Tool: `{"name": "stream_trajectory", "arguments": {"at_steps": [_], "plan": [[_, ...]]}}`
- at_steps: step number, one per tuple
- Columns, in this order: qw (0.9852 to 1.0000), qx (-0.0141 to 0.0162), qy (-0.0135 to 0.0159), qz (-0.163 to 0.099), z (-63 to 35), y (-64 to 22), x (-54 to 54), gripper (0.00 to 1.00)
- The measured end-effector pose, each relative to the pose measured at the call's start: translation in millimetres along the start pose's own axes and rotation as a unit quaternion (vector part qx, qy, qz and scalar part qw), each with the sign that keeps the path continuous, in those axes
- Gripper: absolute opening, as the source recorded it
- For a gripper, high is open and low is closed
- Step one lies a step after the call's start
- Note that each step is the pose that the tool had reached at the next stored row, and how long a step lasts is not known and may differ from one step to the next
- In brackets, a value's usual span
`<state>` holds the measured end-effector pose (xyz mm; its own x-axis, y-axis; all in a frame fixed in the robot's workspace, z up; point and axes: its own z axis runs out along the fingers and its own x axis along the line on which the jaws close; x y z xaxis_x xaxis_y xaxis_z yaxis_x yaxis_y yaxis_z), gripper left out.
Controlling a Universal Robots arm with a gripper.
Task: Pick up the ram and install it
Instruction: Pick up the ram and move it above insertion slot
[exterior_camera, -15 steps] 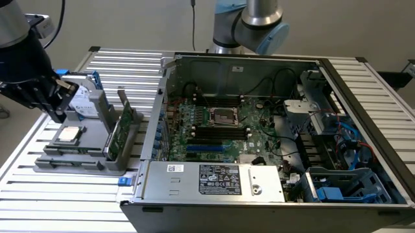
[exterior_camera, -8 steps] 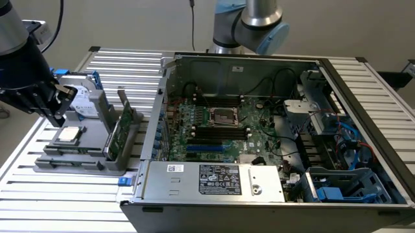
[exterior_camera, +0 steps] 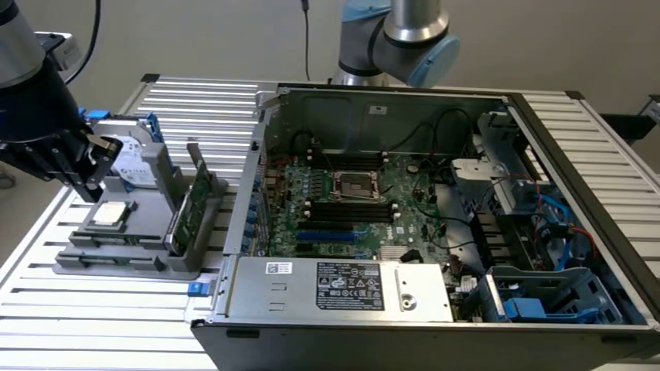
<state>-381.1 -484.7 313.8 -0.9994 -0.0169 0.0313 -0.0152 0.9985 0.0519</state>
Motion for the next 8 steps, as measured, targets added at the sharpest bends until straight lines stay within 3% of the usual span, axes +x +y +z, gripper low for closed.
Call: {"name": "stream_trajectory", "arguments": {"at_steps": [8], "plan": [[1.0,0.0,0.0,0.0,0.0,0.0,0.0,0.11]]}}
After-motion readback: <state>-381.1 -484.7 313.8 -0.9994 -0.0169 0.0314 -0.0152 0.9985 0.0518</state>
